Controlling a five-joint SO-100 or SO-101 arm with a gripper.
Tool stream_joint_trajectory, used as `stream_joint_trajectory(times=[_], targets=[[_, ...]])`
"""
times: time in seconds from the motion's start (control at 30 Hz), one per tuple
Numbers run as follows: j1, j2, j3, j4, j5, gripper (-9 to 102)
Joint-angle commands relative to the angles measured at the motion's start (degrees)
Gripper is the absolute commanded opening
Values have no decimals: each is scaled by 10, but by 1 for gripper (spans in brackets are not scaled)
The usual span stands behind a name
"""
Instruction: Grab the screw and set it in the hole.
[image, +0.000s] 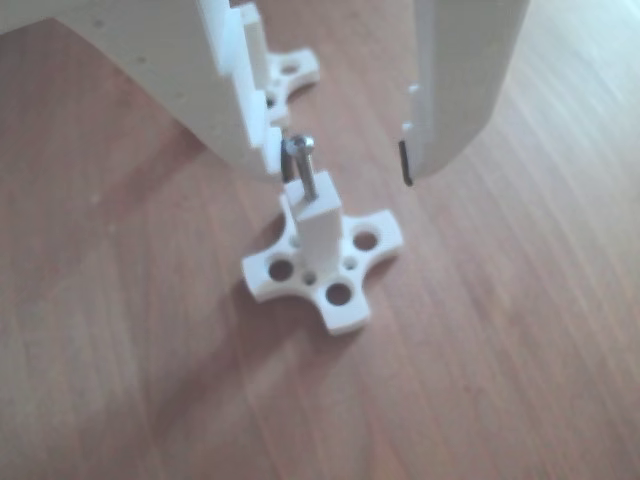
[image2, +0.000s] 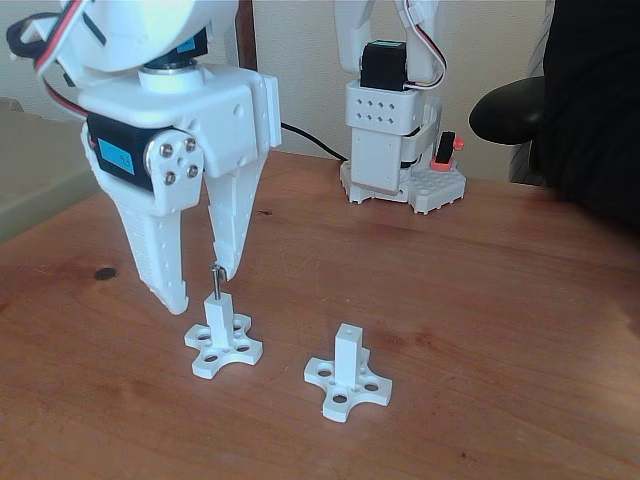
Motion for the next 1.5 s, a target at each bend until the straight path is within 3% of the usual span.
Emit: stream_joint_trajectory(times=[0.0, 1.47], targets=[[-11, 14, -46, -8, 4, 13], [5, 5, -54, -11, -4, 9]])
